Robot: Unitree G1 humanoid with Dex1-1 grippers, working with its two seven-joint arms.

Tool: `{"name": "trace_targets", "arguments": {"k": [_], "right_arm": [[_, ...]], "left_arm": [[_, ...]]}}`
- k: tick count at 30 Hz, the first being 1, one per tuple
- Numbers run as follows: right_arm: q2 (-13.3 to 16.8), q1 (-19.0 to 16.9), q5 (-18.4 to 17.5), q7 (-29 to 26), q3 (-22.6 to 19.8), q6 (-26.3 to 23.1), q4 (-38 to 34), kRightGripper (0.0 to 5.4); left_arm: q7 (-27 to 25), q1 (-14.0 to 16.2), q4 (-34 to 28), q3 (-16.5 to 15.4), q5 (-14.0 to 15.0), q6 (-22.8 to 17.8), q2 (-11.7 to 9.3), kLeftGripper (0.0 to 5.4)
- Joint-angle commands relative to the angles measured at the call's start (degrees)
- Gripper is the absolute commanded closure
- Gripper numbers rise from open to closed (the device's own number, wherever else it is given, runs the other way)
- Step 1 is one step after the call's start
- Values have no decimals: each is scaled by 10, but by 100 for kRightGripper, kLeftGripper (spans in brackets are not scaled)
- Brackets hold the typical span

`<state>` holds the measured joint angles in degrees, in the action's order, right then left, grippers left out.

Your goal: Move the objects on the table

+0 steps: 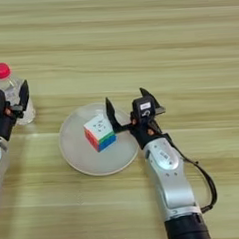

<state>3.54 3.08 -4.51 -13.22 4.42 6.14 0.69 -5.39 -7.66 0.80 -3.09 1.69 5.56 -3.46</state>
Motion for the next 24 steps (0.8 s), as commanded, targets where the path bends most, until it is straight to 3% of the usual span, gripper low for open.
{"name": "trace_targets", "arguments": {"k": [1, 10, 24], "right_arm": [[3, -24, 2, -28, 38, 5, -57, 0], [19, -56, 13, -65, 107, -19, -137, 0], [26, -64, 30, -78, 156, -24, -133, 0]], "left_arm": [[-10, 0, -51, 10, 13, -23, 0, 225], [-16, 5, -93, 18, 23, -57, 1, 225], [-36, 30, -160, 65, 40, -118, 12, 225]]}}
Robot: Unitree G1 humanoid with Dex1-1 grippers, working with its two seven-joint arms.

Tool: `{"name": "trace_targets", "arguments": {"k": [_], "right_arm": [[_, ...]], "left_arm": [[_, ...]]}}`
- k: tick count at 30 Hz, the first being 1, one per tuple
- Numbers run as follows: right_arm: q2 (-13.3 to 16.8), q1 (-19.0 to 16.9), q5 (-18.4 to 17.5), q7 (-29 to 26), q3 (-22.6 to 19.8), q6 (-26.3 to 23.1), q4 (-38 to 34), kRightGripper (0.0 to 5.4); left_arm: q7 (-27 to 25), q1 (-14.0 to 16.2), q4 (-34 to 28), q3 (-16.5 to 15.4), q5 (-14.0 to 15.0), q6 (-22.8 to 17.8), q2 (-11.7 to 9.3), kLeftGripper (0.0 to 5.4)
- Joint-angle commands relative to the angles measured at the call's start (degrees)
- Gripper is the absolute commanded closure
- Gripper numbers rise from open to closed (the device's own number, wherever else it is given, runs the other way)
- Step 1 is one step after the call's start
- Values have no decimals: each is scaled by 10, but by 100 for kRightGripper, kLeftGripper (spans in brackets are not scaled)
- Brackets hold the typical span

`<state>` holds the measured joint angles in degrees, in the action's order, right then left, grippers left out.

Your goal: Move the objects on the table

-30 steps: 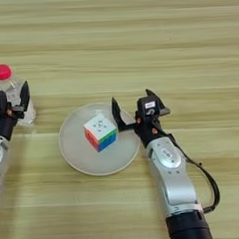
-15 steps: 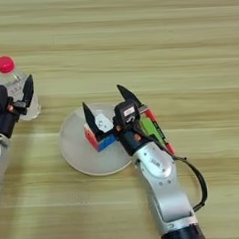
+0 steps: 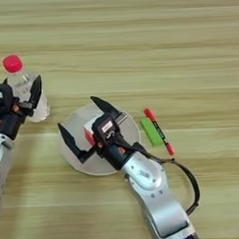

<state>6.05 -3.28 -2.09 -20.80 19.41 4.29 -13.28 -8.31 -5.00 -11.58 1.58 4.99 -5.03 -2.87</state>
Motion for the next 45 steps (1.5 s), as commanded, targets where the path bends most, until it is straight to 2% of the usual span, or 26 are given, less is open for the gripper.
{"name": "trace_targets", "arguments": {"k": [1, 10, 22, 35, 45], "right_arm": [[1, -1, 6, -2, 7, -6, 7, 0], [-7, 5, 14, 4, 20, -8, 21, 0], [-23, 31, 37, 20, 29, -15, 52, 0], [-28, 60, 43, 27, 24, -25, 66, 0], [-32, 78, 44, 28, 24, -26, 83, 0]], "left_arm": [[-8, 7, -41, 23, 7, -15, 8, 225], [-23, 21, -67, 61, 3, -30, 9, 225], [-27, 32, -100, 78, 13, -60, 18, 225], [-28, 48, -142, 109, 20, -93, 17, 225], [-23, 55, -147, 126, 20, -104, 22, 225]]}}
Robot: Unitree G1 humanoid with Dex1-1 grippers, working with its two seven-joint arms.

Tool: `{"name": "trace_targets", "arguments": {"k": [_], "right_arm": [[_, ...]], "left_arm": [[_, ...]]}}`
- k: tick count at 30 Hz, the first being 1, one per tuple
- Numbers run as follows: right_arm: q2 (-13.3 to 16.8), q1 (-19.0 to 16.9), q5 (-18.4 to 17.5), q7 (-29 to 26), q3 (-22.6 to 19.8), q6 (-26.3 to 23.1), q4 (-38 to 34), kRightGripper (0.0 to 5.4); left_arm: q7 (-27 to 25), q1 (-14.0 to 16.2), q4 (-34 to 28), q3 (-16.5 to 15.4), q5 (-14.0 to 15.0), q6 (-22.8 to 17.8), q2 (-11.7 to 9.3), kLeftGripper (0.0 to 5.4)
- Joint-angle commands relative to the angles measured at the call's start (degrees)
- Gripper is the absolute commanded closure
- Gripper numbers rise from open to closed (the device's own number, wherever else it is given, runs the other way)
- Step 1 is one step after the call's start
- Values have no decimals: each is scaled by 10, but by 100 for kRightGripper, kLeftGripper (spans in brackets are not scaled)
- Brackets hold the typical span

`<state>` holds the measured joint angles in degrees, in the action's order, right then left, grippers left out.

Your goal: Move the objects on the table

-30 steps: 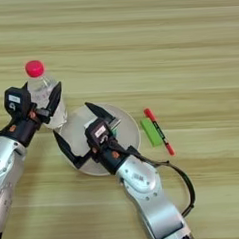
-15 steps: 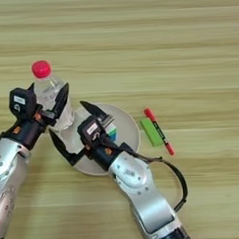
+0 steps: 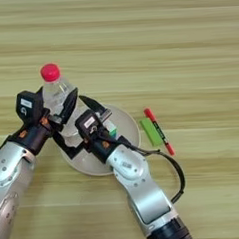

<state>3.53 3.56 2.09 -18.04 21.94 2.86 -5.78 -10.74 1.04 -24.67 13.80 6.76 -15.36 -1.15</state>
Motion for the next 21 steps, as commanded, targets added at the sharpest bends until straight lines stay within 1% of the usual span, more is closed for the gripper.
{"name": "trace_targets", "arguments": {"k": [1, 5, 16, 20, 21], "right_arm": [[-9, 12, 3, 2, 1, -14, 8, 0], [-14, 15, 6, 3, 6, -18, 2, 0], [-19, 10, 6, 3, 10, -28, -16, 0], [-19, 8, 2, 0, 12, -32, -16, 59], [-20, 7, 0, -1, 12, -34, -16, 66]], "left_arm": [[1, -5, -14, 5, 2, 1, 5, 225], [0, -3, -5, 7, 2, 3, 4, 225], [0, -5, 20, 3, 1, 11, 4, 225], [-1, -5, 23, 3, 1, 13, 5, 225], [0, -4, 23, 3, 1, 13, 5, 225]]}}
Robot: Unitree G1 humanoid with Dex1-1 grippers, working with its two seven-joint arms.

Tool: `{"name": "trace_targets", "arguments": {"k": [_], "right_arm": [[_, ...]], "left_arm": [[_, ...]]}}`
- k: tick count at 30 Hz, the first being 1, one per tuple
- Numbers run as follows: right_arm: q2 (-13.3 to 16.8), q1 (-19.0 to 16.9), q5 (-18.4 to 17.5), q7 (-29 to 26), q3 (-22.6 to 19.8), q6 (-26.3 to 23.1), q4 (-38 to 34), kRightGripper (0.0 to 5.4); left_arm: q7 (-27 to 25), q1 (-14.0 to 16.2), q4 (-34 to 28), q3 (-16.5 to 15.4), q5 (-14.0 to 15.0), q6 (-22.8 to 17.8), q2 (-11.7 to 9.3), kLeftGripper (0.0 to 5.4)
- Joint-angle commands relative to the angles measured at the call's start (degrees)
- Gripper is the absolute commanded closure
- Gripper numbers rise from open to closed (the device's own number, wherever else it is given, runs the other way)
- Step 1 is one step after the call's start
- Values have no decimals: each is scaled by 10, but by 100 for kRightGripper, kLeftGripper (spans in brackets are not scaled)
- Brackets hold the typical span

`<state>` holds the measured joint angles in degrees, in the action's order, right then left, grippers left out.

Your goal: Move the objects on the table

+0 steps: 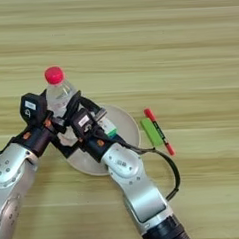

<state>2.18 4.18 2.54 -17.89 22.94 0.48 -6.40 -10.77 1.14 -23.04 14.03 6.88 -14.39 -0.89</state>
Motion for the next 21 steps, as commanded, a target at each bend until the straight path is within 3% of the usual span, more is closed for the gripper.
{"name": "trace_targets", "arguments": {"k": [1, 10, 21], "right_arm": [[-6, 0, -6, -3, 2, -11, -10, 79], [-8, 0, -17, -4, -3, -20, -15, 175], [-8, 1, -20, -2, -7, -21, -14, 198]], "left_arm": [[0, -5, 7, 1, 0, 4, 3, 225], [0, -6, 9, 1, -2, 6, 3, 225], [2, -6, 9, 0, -4, 7, 3, 225]]}}
